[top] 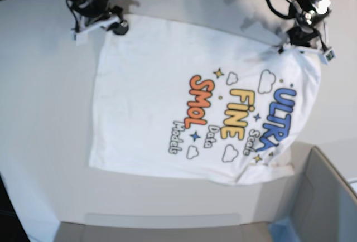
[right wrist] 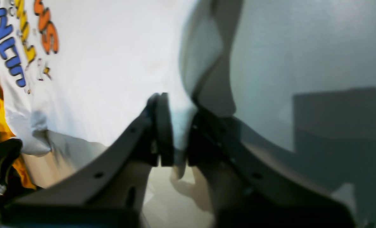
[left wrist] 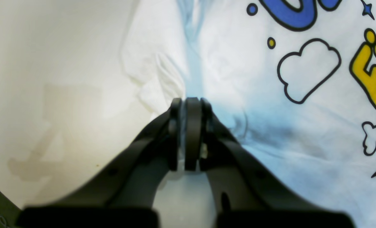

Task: Layout the t-shirt on the table in an organized manner, then fold the t-shirt properly
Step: 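Grasp the shirt's collar-side corners with both grippers, then fold the collar edge with both grippers over toward the hem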

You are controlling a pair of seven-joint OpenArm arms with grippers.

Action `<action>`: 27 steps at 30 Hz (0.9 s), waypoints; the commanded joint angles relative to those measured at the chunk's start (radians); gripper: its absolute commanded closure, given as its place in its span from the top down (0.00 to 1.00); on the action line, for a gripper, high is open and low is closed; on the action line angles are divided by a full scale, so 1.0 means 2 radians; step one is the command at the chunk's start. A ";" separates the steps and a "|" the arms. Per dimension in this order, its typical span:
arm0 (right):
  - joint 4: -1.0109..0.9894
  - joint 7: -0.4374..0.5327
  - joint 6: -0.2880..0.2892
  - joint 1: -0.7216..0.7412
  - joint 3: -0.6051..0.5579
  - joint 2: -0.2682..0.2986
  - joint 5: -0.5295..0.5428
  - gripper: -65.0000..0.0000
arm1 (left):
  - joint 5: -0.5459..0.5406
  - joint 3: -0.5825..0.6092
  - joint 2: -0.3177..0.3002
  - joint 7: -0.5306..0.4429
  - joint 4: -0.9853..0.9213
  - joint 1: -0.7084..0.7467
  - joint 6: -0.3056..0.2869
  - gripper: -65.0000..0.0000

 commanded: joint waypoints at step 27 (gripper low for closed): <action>0.087 0.021 -0.011 0.051 0.059 0.033 -0.015 0.00 | -0.111 -0.122 0.023 -0.003 0.010 -0.054 -0.002 0.00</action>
